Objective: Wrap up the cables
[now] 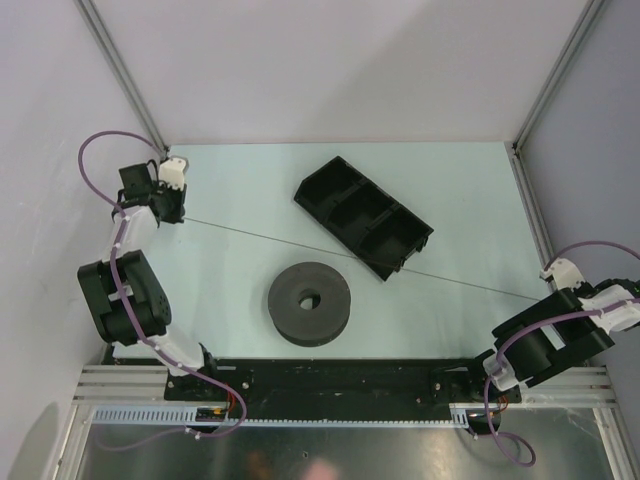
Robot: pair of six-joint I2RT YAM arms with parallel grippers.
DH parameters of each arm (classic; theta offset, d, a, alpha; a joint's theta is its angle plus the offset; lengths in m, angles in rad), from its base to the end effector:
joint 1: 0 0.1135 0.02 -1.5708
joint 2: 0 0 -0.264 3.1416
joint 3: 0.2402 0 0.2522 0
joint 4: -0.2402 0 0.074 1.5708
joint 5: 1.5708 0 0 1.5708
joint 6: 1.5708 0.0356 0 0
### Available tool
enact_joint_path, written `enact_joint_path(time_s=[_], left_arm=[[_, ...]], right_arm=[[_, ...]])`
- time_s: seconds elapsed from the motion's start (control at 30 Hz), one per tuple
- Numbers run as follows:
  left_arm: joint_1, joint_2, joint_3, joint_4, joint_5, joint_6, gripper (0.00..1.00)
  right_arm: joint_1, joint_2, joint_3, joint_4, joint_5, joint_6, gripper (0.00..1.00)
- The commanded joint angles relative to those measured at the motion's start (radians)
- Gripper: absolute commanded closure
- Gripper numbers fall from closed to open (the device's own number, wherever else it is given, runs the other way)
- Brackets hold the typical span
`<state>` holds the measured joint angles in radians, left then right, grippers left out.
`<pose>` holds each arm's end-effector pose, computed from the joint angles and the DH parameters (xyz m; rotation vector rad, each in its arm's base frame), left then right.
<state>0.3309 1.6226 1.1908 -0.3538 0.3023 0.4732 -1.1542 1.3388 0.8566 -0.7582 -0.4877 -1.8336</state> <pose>0.3416 0.1062 0.2527 0.3093 2.2918 0.0505 0.1117 -0.2112 0.2102 -0.9704 2.4216 -0.3835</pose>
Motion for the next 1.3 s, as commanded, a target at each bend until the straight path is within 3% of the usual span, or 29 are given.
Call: enact_joint_path(time_s=[0.0, 0.33, 0.53, 0.67, 0.93, 1.1, 1.27], left_arm=[[0.082, 0.016, 0.036, 0.175, -0.176, 0.095, 1.00], [0.088, 0.024, 0.019, 0.203, -0.200, 0.147, 1.00], [0.057, -0.030, -0.034, 0.204, -0.163, 0.113, 1.00], [0.051, -0.045, -0.029, 0.204, -0.161, 0.077, 1.00], [0.150, 0.011, 0.051, 0.203, -0.161, 0.178, 1.00], [0.095, -0.077, 0.003, 0.181, -0.086, 0.101, 1.00], [-0.004, -0.203, 0.003, 0.135, 0.052, -0.093, 1.00]], right_arm=[[-0.014, 0.007, 0.027, 0.206, 0.123, 0.000, 1.00], [-0.023, 0.034, 0.027, 0.253, 0.137, -0.011, 1.00], [0.081, -0.080, 0.022, 0.097, 0.102, 0.076, 1.00], [0.143, -0.117, 0.001, 0.113, 0.111, 0.112, 1.00], [0.050, -0.002, 0.006, 0.244, 0.152, 0.036, 1.00], [0.141, -0.070, 0.007, 0.097, 0.135, 0.114, 1.00], [0.280, -0.175, 0.007, -0.128, 0.112, 0.153, 1.00]])
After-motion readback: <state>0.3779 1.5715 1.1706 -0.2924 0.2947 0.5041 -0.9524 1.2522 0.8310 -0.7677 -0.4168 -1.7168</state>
